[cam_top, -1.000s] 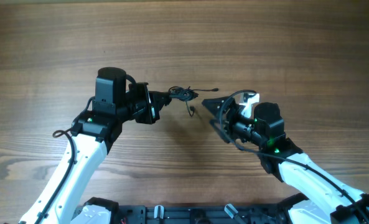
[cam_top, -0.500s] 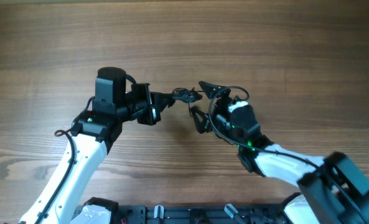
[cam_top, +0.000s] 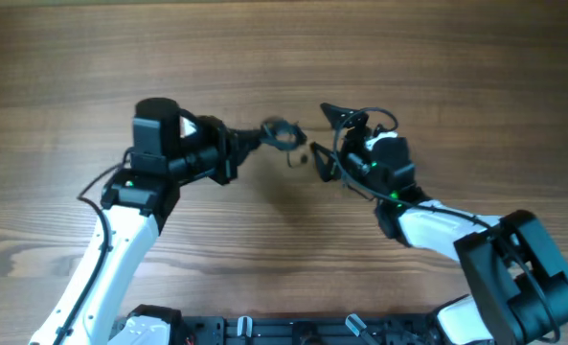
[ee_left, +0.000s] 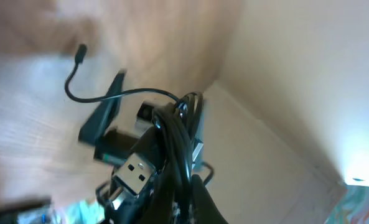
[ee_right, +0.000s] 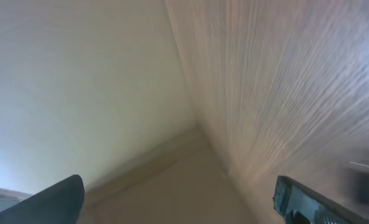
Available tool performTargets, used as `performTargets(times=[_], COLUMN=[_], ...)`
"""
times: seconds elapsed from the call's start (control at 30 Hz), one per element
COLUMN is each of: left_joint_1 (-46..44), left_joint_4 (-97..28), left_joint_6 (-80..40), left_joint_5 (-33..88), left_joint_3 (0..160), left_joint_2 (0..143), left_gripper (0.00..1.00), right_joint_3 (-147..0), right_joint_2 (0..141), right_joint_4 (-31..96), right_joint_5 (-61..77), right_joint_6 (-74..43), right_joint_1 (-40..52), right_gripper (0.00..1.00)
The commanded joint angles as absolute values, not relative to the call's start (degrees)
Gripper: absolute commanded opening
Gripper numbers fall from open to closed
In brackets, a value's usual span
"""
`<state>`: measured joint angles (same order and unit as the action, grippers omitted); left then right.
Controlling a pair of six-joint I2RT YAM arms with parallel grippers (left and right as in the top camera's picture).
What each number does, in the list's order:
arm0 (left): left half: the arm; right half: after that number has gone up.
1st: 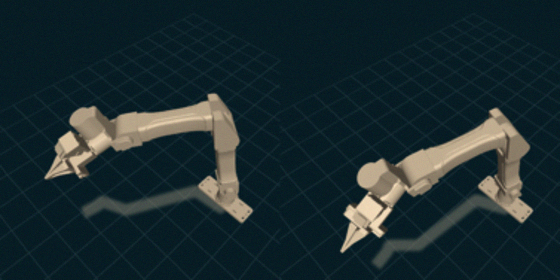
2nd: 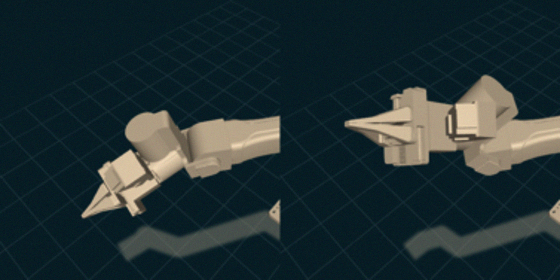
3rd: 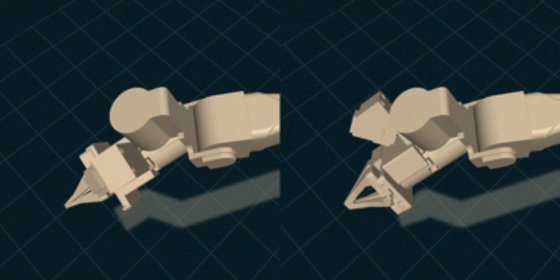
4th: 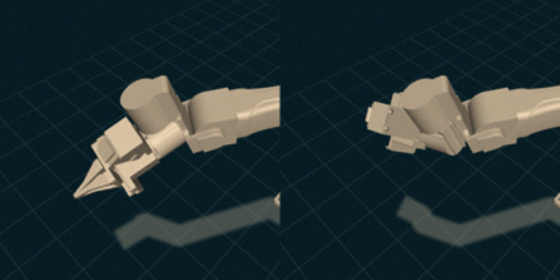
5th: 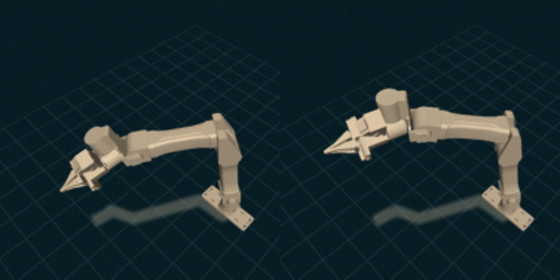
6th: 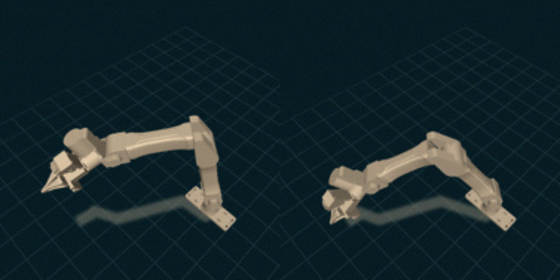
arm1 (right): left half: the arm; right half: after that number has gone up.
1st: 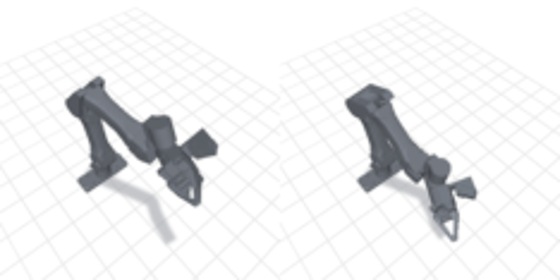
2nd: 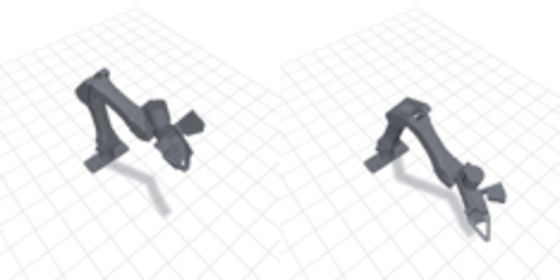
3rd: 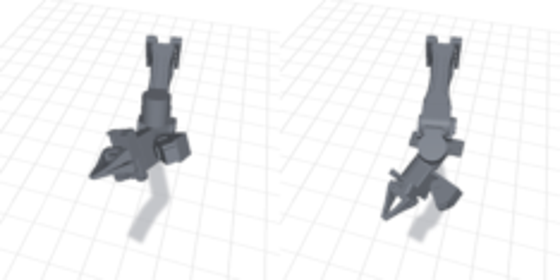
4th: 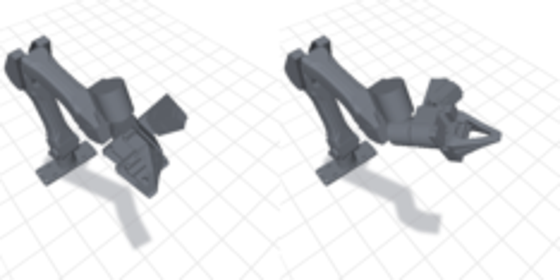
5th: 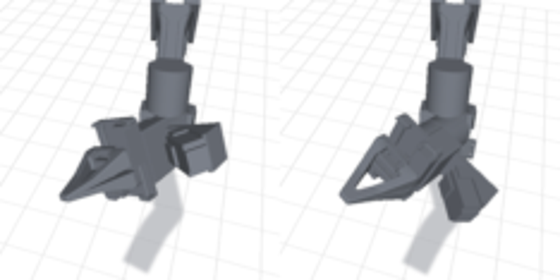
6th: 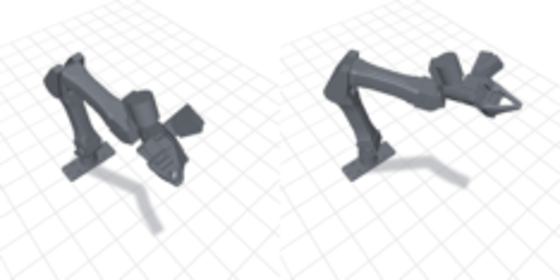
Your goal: Untangle cables
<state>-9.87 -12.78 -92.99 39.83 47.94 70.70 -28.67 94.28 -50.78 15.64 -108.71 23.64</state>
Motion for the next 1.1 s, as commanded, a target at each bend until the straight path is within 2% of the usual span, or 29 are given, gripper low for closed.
performTargets(times=[0.0,0.07,0.2,0.3,0.47,0.57,0.67,0.83,0.97,1.07], left_joint_1=[-7.9,-8.3,-10.4,-14.4,-21.7,-23.4,-23.4,-23.4,-23.4,-23.2], left_joint_4=[-11.2,-11.2,-9.8,-9.8,-9.8,-10.0,-9.9,-10.9,-16.8,-19.1], left_joint_6=[-85.7,-85.7,-87.1,-93.4,-95.0,-95.9,-98.0,-91.6,-86.1,-78.4], left_joint_5=[38.7,37.4,36.8,34.7,31.7,30.5,32.0,40.5,40.7,40.5], left_joint_3=[48.3,48.3,48.3,48.3,48.3,48.3,48.3,48.3,48.3,48.3], left_joint_2=[70.2,70.2,70.2,70.2,70.2,70.2,70.2,70.2,70.2,70.2], left_gripper=[0.04,0.04,0.04,0.04,0.04,0.04,0.04,0.04,0.04,0.04], right_joint_3=[-29.6,-29.7,-29.7,-29.7,-29.7,-29.7,-29.7,-29.7,-29.7,-29.7], right_joint_2=[95.2,95.2,95.2,95.2,95.2,95.2,95.2,95.2,95.2,95.2], right_joint_4=[-51.0,-51.0,-51.0,-53.3,-55.9,-57.8,-53.8,-52.6,-59.0,-59.3], right_joint_5=[30.8,35.6,32.7,27.7,21.3,20.1,15.8,11.7,12.0,15.2], right_joint_6=[-105.8,-111.3,-118.7,-118.7,-118.7,-118.7,-118.7,-118.7,-118.7,-118.5], right_joint_1=[21.8,22.5,25.7,28.2,28.6,28.6,28.6,28.6,27.5,24.3], right_gripper=[1.00,1.00,1.00,1.00,1.00,1.00,1.00,1.00,1.00,1.00])
